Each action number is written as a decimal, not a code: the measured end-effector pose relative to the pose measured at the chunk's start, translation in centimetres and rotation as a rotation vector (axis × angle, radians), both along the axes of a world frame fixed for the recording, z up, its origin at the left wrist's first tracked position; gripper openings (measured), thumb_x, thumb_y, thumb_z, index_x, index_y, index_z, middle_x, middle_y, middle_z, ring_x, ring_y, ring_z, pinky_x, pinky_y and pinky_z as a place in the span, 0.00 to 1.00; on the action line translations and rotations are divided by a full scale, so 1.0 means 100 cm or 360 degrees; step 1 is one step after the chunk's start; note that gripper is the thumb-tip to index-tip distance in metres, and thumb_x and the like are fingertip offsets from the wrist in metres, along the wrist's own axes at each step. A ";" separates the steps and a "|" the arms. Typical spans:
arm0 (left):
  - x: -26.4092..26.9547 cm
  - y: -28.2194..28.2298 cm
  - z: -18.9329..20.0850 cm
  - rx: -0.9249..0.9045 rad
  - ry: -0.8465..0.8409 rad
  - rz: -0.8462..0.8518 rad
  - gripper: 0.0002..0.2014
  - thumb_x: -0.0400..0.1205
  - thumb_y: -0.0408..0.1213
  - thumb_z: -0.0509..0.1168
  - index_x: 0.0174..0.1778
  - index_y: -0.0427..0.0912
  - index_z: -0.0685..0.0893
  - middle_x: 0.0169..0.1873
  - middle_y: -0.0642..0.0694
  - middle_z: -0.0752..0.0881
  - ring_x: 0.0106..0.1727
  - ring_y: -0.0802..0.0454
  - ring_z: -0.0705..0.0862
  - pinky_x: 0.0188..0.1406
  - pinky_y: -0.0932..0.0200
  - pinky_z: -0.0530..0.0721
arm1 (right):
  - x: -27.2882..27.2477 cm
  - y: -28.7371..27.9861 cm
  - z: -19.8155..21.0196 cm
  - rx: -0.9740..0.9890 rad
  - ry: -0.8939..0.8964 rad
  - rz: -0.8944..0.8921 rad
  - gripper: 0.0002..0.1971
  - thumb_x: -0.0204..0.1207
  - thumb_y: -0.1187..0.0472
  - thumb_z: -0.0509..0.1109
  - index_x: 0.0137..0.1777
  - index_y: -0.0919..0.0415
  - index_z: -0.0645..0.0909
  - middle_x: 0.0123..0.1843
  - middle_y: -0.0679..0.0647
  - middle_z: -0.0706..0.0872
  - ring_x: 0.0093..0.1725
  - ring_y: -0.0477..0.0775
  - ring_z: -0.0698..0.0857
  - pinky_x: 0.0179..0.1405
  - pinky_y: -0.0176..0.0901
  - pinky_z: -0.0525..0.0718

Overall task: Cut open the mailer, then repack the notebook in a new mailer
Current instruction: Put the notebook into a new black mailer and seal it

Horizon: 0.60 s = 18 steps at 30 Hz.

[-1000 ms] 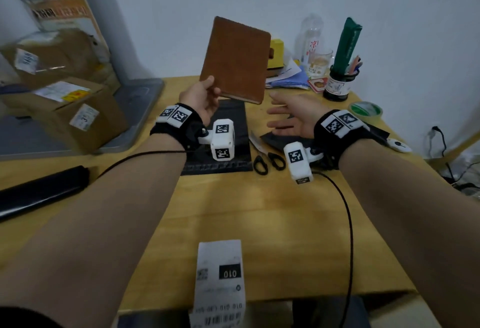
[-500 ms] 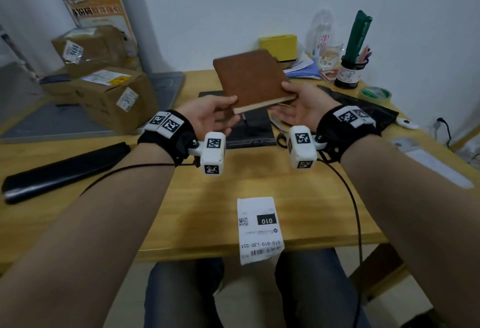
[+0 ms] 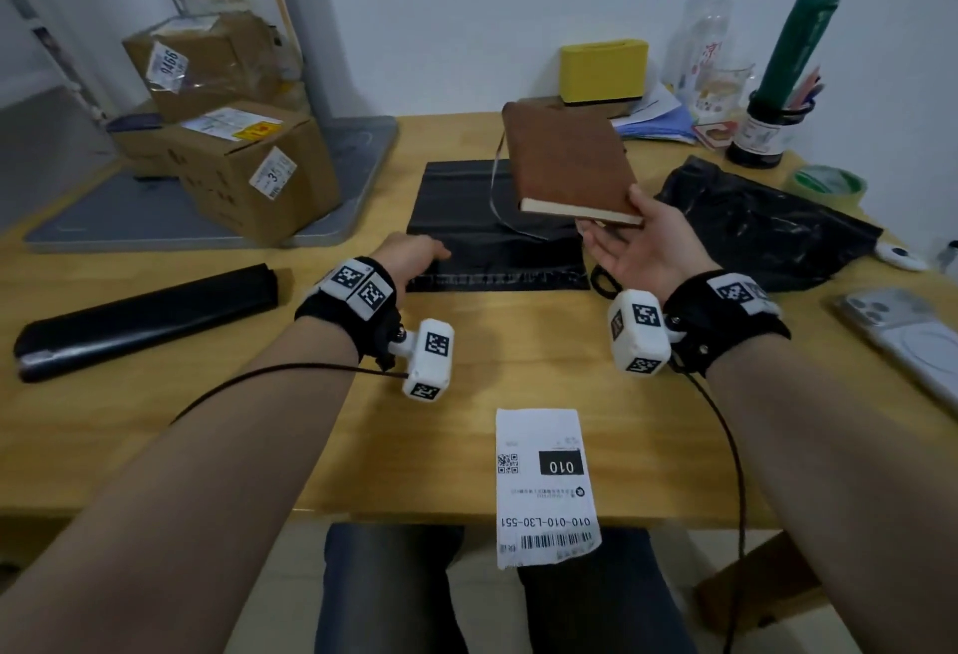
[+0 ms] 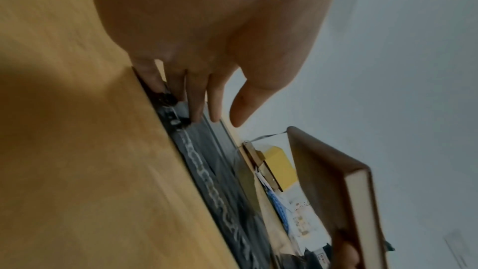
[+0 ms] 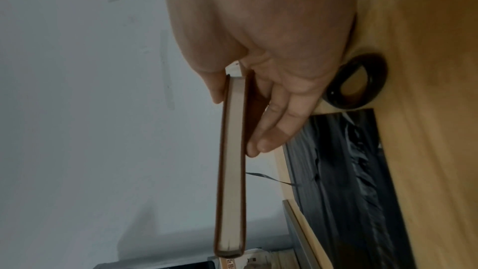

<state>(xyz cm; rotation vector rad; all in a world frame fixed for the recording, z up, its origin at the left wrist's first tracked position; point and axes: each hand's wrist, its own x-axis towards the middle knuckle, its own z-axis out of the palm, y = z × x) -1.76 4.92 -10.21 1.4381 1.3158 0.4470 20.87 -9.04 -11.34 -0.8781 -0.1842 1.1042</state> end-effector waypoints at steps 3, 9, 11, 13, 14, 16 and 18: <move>0.010 0.000 -0.002 -0.0003 0.0124 -0.0024 0.25 0.83 0.38 0.69 0.75 0.36 0.74 0.69 0.40 0.79 0.68 0.40 0.78 0.59 0.51 0.75 | 0.004 0.007 -0.013 0.0025 0.0047 0.0048 0.15 0.88 0.51 0.65 0.66 0.61 0.80 0.63 0.61 0.88 0.51 0.59 0.93 0.48 0.47 0.92; 0.029 -0.004 0.010 0.0152 0.0245 -0.0202 0.20 0.83 0.36 0.69 0.71 0.38 0.80 0.66 0.46 0.84 0.64 0.50 0.82 0.48 0.61 0.79 | 0.006 0.013 -0.025 0.0111 0.0111 0.0105 0.12 0.89 0.53 0.65 0.63 0.60 0.81 0.62 0.63 0.87 0.51 0.62 0.92 0.49 0.49 0.92; 0.038 -0.002 0.007 0.0331 0.0181 -0.0253 0.16 0.80 0.34 0.72 0.64 0.42 0.87 0.62 0.47 0.88 0.59 0.50 0.85 0.42 0.65 0.80 | 0.008 0.015 -0.026 0.0120 0.0087 0.0100 0.11 0.88 0.54 0.66 0.64 0.59 0.81 0.64 0.64 0.86 0.55 0.64 0.91 0.51 0.50 0.92; 0.045 0.001 0.001 0.0510 0.0186 -0.0384 0.13 0.78 0.34 0.74 0.58 0.47 0.91 0.54 0.49 0.90 0.52 0.54 0.86 0.41 0.65 0.79 | 0.009 0.015 -0.025 0.0129 0.0082 0.0082 0.11 0.88 0.55 0.66 0.64 0.59 0.81 0.65 0.64 0.85 0.56 0.65 0.90 0.51 0.51 0.92; 0.046 0.001 -0.003 0.0553 0.0192 -0.0472 0.13 0.77 0.33 0.75 0.58 0.47 0.91 0.51 0.50 0.90 0.47 0.58 0.85 0.43 0.66 0.79 | 0.011 0.015 -0.025 0.0133 0.0084 0.0067 0.11 0.88 0.55 0.67 0.64 0.59 0.81 0.65 0.64 0.85 0.56 0.65 0.90 0.50 0.50 0.92; 0.047 0.007 -0.011 0.0554 0.0239 -0.0626 0.16 0.76 0.32 0.77 0.59 0.48 0.91 0.50 0.52 0.89 0.50 0.60 0.85 0.53 0.68 0.78 | 0.013 0.015 -0.025 0.0155 0.0083 0.0027 0.12 0.88 0.55 0.67 0.65 0.61 0.81 0.66 0.65 0.85 0.56 0.64 0.90 0.49 0.49 0.92; 0.045 0.013 -0.017 0.0485 0.0300 -0.0727 0.18 0.73 0.34 0.79 0.59 0.51 0.91 0.56 0.51 0.89 0.61 0.55 0.85 0.66 0.62 0.77 | 0.014 0.014 -0.024 0.0199 0.0091 -0.0002 0.15 0.88 0.54 0.67 0.68 0.63 0.80 0.64 0.65 0.86 0.54 0.63 0.92 0.48 0.49 0.92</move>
